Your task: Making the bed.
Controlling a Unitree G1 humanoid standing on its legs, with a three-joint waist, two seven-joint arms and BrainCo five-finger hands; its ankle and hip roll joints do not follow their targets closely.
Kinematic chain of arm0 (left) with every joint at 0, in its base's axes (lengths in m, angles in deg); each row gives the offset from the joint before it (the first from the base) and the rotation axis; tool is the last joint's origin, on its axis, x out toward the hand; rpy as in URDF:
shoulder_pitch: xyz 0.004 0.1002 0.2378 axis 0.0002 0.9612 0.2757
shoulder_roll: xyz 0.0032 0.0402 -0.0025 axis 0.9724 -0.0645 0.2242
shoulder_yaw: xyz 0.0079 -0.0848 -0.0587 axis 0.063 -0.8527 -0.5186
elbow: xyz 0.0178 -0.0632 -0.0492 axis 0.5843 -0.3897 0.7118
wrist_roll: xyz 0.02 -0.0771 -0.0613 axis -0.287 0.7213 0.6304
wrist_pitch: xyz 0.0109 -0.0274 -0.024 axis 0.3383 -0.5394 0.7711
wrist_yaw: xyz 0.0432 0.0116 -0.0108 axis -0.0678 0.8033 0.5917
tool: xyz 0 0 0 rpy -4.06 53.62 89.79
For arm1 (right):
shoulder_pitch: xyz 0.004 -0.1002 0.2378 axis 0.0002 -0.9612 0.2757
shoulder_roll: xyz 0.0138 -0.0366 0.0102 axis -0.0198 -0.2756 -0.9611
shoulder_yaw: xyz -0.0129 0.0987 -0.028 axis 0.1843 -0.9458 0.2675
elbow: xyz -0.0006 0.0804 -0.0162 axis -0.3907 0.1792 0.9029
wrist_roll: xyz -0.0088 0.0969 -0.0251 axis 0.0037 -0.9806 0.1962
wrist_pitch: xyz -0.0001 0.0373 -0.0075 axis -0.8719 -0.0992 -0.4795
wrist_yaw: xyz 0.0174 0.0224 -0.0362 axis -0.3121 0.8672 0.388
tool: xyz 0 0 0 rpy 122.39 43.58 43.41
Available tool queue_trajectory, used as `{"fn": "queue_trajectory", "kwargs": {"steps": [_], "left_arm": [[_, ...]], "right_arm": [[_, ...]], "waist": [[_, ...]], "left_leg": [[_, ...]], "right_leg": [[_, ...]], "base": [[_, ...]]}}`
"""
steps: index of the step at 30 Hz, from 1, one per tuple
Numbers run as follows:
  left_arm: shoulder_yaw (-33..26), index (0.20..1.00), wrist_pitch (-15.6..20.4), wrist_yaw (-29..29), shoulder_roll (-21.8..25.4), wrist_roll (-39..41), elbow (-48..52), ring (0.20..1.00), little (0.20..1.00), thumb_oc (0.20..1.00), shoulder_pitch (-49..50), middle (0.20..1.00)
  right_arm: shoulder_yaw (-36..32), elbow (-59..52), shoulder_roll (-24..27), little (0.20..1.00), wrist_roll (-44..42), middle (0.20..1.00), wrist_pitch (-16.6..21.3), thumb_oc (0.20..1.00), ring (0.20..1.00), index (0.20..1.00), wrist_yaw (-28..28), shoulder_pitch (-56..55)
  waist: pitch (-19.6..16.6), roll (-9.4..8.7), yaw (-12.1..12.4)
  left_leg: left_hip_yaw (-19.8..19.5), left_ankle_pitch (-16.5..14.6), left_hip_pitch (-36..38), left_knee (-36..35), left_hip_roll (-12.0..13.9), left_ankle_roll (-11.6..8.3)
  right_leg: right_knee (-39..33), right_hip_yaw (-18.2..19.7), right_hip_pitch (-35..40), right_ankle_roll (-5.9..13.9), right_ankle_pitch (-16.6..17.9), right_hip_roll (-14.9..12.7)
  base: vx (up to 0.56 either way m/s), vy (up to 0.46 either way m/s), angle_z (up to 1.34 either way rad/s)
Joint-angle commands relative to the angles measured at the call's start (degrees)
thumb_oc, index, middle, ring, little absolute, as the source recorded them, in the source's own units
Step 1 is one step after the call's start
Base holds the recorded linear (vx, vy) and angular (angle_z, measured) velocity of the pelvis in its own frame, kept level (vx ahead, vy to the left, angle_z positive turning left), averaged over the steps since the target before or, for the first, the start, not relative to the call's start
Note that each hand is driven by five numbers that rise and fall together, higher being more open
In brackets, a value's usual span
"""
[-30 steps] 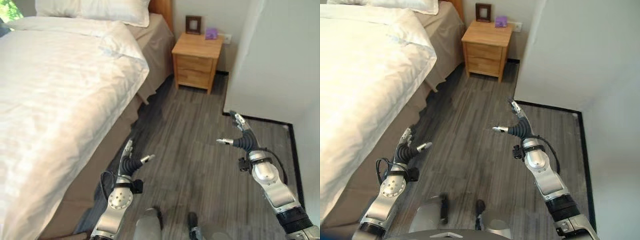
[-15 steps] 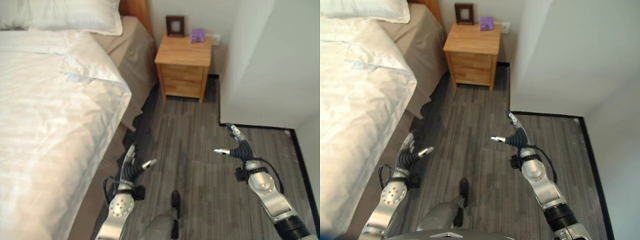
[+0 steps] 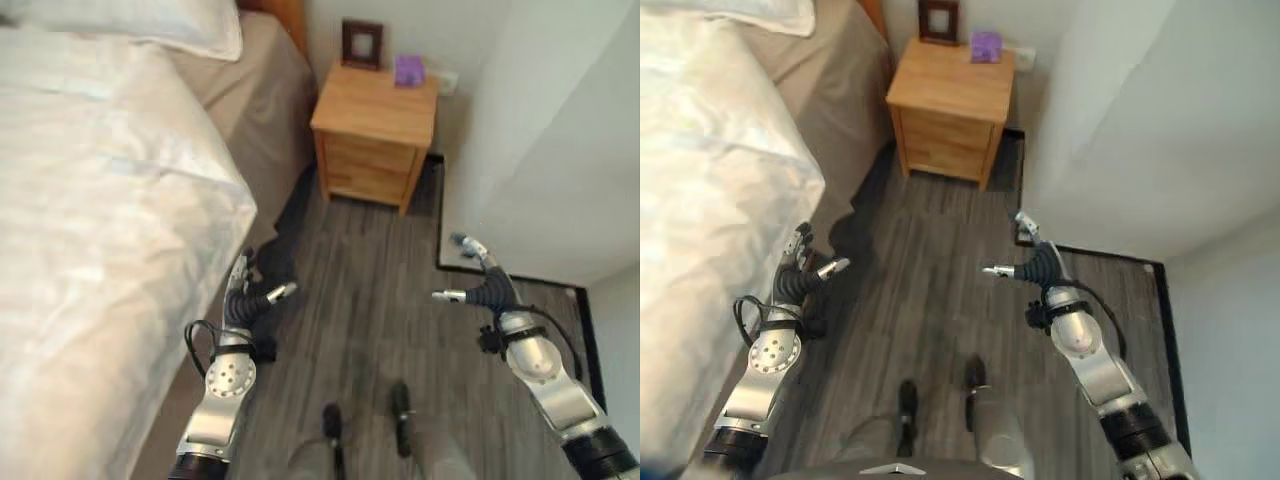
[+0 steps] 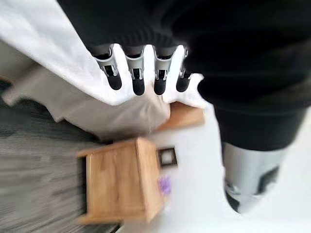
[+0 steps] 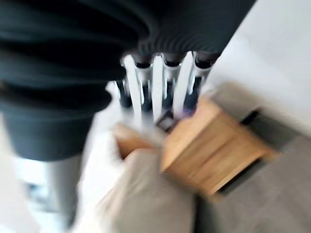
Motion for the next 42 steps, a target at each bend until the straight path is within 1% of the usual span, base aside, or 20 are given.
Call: {"fn": "queue_trajectory", "kwargs": {"steps": [1,2,3,4,5,6,8,13,16,18,19,22,24,25,26,27,30,35,36,42], "left_arm": [[-0.4,1.0,2.9,-0.1,2.3,2.2,9.0,1.0,1.0,1.0,8.2,1.0],[-0.4,1.0,3.1,-0.2,2.1,3.5,10.0,1.0,1.0,1.0,8.4,1.0],[-0.6,1.0,3.1,-0.6,2.5,3.3,11.0,1.0,1.0,1.0,8.6,1.0],[1.5,1.0,3.2,-1.4,2.4,3.3,10.2,1.0,1.0,1.0,7.4,1.0],[1.4,1.0,3.3,-1.4,2.5,3.3,10.1,1.0,1.0,1.0,7.2,1.0],[1.4,1.0,2.5,-1.8,2.7,2.6,9.9,1.0,1.0,1.0,8.1,1.0],[-2.4,1.0,1.8,-2.4,1.5,0.0,8.7,1.0,1.0,1.0,11.0,1.0],[-3.2,1.0,1.7,-4.7,0.6,-2.0,8.6,1.0,1.0,1.0,11.7,1.0],[-3.6,1.0,1.2,-4.0,-0.4,-3.0,8.5,1.0,1.0,1.0,12.2,1.0],[-3.2,1.0,0.6,-3.7,-0.6,-5.0,9.4,1.0,1.0,1.0,13.5,1.0],[-3.1,1.0,0.8,-3.8,-0.4,-5.0,9.1,1.0,1.0,1.0,13.4,1.0],[-2.2,1.0,0.3,-4.7,1.9,-5.2,7.9,1.0,1.0,1.0,11.3,1.0],[-1.8,1.0,0.6,-5.3,3.0,-4.3,7.7,1.0,1.0,1.0,10.1,1.0],[-2.9,1.0,-0.1,-4.2,5.2,-5.3,7.9,1.0,1.0,1.0,8.0,1.0],[-2.9,1.0,0.0,-4.2,5.2,-5.3,7.9,1.0,1.0,1.0,8.0,1.0],[-2.9,1.0,0.1,-3.3,5.8,-5.2,8.0,1.0,1.0,1.0,6.4,1.0],[-1.3,1.0,0.4,-4.4,5.5,-4.1,8.7,1.0,1.0,1.0,5.3,1.0],[-1.7,1.0,0.4,-4.8,5.0,-3.7,9.4,1.0,1.0,1.0,5.4,1.0],[-2.1,1.0,0.3,-4.3,5.1,-4.2,9.0,1.0,1.0,1.0,5.2,1.0],[-1.6,1.0,1.9,-4.0,3.4,-1.1,7.3,1.0,1.0,1.0,4.6,1.0]], "right_arm": [[-0.2,-5.7,3.1,1.0,-2.2,1.0,1.2,1.0,1.0,1.0,-0.2,2.8],[-0.5,-6.7,3.4,1.0,-2.2,1.0,1.3,1.0,1.0,1.0,0.5,2.5],[-0.7,-7.2,3.6,1.0,-1.9,1.0,1.4,1.0,1.0,1.0,0.7,2.4],[1.0,7.8,-1.1,1.0,-6.6,1.0,-0.2,1.0,1.0,1.0,1.6,3.7],[1.1,8.7,-1.2,1.0,-6.7,1.0,0.4,1.0,1.0,1.0,1.7,4.4],[0.8,8.4,-0.3,1.0,-1.8,1.0,0.0,1.0,1.0,1.0,5.0,2.2],[-3.1,-1.2,1.7,1.0,-0.3,1.0,-1.8,1.0,1.0,1.0,-3.5,-10.5],[-4.6,-0.5,2.3,1.0,-1.2,1.0,-0.8,1.0,1.0,1.0,-1.5,-9.6],[-2.6,-1.9,1.5,1.0,2.0,1.0,-1.3,1.0,1.0,1.0,-2.0,-10.3],[-0.6,-4.8,1.2,1.0,6.6,1.0,-0.2,1.0,1.0,1.0,-2.2,-11.2],[0.1,-4.0,-1.9,1.0,0.1,1.0,0.5,1.0,1.0,1.0,-5.8,-12.2],[-0.9,-1.2,0.5,1.0,3.2,1.0,-0.5,1.0,1.0,1.0,-1.9,-9.2],[-0.9,2.3,0.5,1.0,1.9,1.0,-0.7,1.0,1.0,1.0,-1.2,-6.3],[-0.8,-1.7,-2.1,1.0,2.7,1.0,-0.6,1.0,1.0,1.0,-2.0,-9.4],[-0.8,-1.7,-2.1,1.0,2.7,1.0,-0.6,1.0,1.0,1.0,-2.0,-9.4],[-0.7,-3.3,-3.0,1.0,4.8,1.0,-0.7,1.0,1.0,1.0,-1.4,-10.6],[-0.6,-4.5,-3.0,1.0,4.0,1.0,-0.2,1.0,1.0,1.0,-1.5,-9.5],[-0.8,-4.7,-3.3,1.0,3.2,1.0,-0.9,1.0,1.0,1.0,-2.6,-9.9],[-2.4,-4.9,-2.4,1.0,2.9,1.0,-1.0,1.0,1.0,1.0,-1.9,-10.2],[-5.0,-6.8,-1.3,1.0,-1.2,1.0,-0.4,1.0,1.0,1.0,-2.4,-12.0]], "waist": [[-0.8,3.04,1.4],[1.0,1.89,2.4],[1.6,1.3,3.2],[1.6,2.1,4.6],[1.8,1.74,4.6],[1.9,2.51,4.9],[1.7,2.3,3.1],[0.4,4.88,5.2],[0.0,4.8,5.2],[-1.1,5.21,4.9],[-1.3,4.84,4.2],[-2.1,3.64,4.7],[-2.1,3.6,5.1],[-1.2,3.28,2.8],[-1.3,3.36,2.9],[-1.1,3.31,1.2],[-1.1,3.39,-0.8],[-0.9,3.08,-2.5],[-1.0,3.12,-2.9],[-1.8,3.2,-4.3]], "left_leg": [[-0.5,4.3,10.6,14.2,9.4,8.23],[3.8,9.4,3.1,26.1,11.0,8.99],[6.7,9.2,0.5,28.3,11.9,9.11],[11.7,6.6,-1.7,26.4,11.9,9.43],[11.8,7.0,-1.6,26.1,11.7,9.51],[13.8,5.0,-2.8,23.7,10.9,9.89],[17.9,3.1,-4.3,17.7,8.9,10.59],[24.8,12.3,-8.8,-3.9,8.4,9.37],[24.8,12.4,-8.3,-7.6,8.7,9.67],[24.1,15.7,-6.9,-7.9,8.7,9.93],[25.5,15.5,-5.9,-7.9,8.5,10.18],[26.4,14.4,-4.2,-7.9,8.5,10.63],[26.9,14.1,-3.8,-7.9,9.0,10.75],[29.4,11.9,-0.8,-7.9,10.2,11.36],[29.4,12.0,-0.8,-7.9,10.3,11.33],[31.4,10.8,1.1,-7.9,11.7,10.8],[31.3,8.6,4.3,-7.9,13.2,9.07],[33.3,8.5,7.1,-7.9,15.7,7.19],[32.4,7.2,9.3,-7.9,17.2,5.42],[30.0,10.7,11.3,-7.9,21.8,2.19]], "right_leg": [[-15.0,2.4,0.8,0.7,10.9,-1.1],[-15.6,1.4,4.6,-1.91,9.6,-2.2],[-16.4,0.9,6.8,-2.74,8.5,-2.8],[-17.6,-0.7,11.3,-3.58,6.6,-3.7],[-17.8,-0.6,11.3,-3.55,6.8,-4.0],[-18.5,-1.9,13.7,-3.21,5.5,-4.6],[-19.7,-2.6,15.9,-2.34,4.2,-5.3],[-22.1,-5.7,24.2,-0.88,-0.2,-4.7],[-22.0,-5.8,26.4,0.2,-1.3,-5.7],[-20.5,-4.8,28.0,0.99,-2.6,-6.3],[-18.5,-4.5,27.4,1.35,-2.7,-7.0],[-12.8,-5.0,25.7,2.35,-2.2,-7.3],[-9.1,-5.0,24.0,2.83,-1.0,-6.8],[1.3,-6.7,16.1,5.11,4.0,-8.0],[1.2,-6.6,16.0,5.08,4.1,-7.9],[2.1,-10.8,12.3,5.02,4.4,-11.1],[-5.7,-12.4,8.6,3.82,1.9,-11.1],[-17.3,-13.4,7.0,4.76,7.0,-12.4],[-21.0,-13.7,4.1,5.99,8.4,-13.6],[-21.1,-10.0,3.6,5.33,9.8,-11.5]], "base": [[0.29,-0.408,1.45],[0.29,-0.368,0.76],[0.59,-0.463,0.48],[0.4,-0.192,0.19],[0.45,-0.097,0.68],[0.28,0.003,0.97],[0.33,0.036,1.01],[0.44,0.07,0.27],[0.43,0.116,0.0],[0.59,0.174,-0.24],[0.49,0.145,-0.38],[0.2,0.019,-0.32],[0.23,0.006,0.0],[0.19,0.019,0.22],[0.34,-0.022,0.06],[0.22,-0.064,-0.26],[0.31,-0.179,-0.54],[0.19,-0.234,-0.14],[0.22,-0.375,-0.32],[0.18,-0.448,0.0]]}}
